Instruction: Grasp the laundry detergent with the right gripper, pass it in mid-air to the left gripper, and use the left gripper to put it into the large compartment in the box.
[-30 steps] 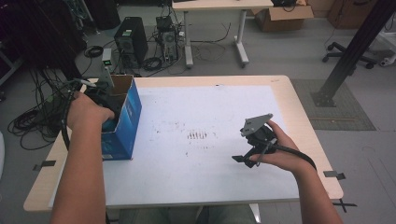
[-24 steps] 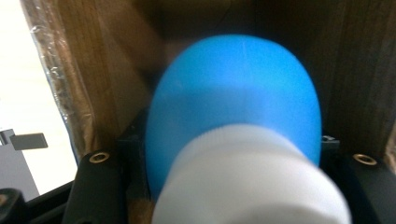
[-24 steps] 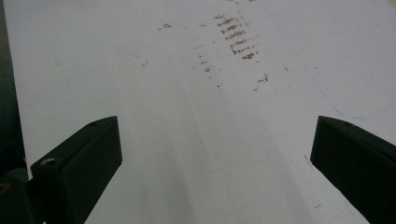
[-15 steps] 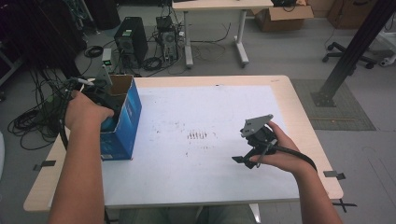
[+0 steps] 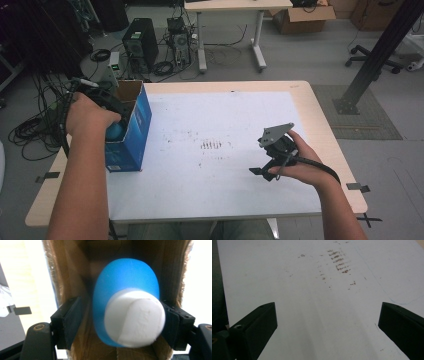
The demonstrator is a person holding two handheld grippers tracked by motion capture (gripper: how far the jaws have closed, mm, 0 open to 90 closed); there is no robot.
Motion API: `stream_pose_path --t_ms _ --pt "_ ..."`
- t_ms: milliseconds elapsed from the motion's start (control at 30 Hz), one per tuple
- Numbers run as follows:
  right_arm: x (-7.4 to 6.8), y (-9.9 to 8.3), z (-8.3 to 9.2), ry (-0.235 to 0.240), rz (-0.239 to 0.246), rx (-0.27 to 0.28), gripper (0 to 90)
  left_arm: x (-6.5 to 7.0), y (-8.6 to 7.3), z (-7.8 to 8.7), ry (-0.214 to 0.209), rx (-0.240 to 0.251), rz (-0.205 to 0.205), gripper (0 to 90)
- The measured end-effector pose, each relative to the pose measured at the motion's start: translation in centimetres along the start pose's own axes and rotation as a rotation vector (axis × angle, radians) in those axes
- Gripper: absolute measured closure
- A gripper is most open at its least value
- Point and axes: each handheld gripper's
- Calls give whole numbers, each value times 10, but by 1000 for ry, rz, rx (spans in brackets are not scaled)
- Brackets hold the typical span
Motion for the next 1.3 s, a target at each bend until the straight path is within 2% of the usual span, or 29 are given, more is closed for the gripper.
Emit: stream_pose_path --t_ms 400,467,633,833,933,1033,1067,1100,1133,1300 --pt "0 4 5 -3 8 9 23 3 -6 25 -6 35 -11 137" --pt "0 6 6 -4 12 11 22 5 -9 34 -1 56 -25 112" --pt "1 7 8 -4 14 8 23 11 -10 44 14 66 -46 49" --pt "3 11 12 -5 17 2 23 24 -12 59 12 67 -106 3" --pt "4 13 14 -7 22 0 22 32 -13 67 8 76 -167 3" --pt "5 16 17 -9 26 -3 23 42 -15 77 26 99 -234 2" --pt "5 16 17 -9 26 -3 23 42 -15 77 26 99 -234 3" --pt "6 17 18 -11 26 -4 22 46 -16 80 22 105 -257 3" --pt "7 19 20 -11 31 -5 23 55 -18 87 16 117 -320 2" --pt "11 26 26 -15 43 -23 23 79 -23 101 -16 140 -473 2"
Point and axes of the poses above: each handheld gripper's, and its own axes: z roughly backward along the jaws, y roughly out of its top, x roughly to its right, and after that the axes turned 1 degree about -y, right-handed
